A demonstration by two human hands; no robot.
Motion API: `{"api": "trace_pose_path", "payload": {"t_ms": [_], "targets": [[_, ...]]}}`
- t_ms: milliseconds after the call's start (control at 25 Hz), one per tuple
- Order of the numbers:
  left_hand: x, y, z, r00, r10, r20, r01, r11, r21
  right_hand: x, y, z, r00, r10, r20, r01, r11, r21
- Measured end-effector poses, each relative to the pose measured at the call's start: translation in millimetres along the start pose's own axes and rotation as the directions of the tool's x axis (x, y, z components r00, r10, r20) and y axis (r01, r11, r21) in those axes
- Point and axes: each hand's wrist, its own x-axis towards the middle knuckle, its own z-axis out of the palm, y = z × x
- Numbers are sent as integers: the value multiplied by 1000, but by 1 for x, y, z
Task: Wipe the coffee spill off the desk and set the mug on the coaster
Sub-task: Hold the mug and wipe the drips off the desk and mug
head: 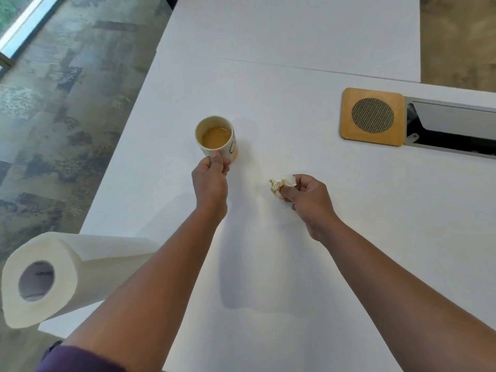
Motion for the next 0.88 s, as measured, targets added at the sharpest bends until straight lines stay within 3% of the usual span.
{"api": "trace_pose_path", "payload": {"t_ms": [160, 440, 600, 760, 880], "targets": [[-1, 0, -3, 999, -18, 32, 21, 996, -87, 6, 1, 5, 1000, 7, -8, -7, 1000, -21], [-6, 21, -20, 996, 90, 17, -86, 984, -159, 13, -2, 17, 999, -17, -43, 17, 1000, -7], [-21, 39, -33, 989, 147, 0, -145, 981, -126, 23, -8, 36, 983, -183, -20, 170, 947, -273], [-33, 47, -47, 984, 177, -14, -178, 979, -103, 46, -27, 59, 912, -407, 44, 372, 778, -506], [-36, 48, -56, 983, 184, -16, -184, 974, -130, 68, -41, 73, 884, -457, 104, 428, 698, -574]]}}
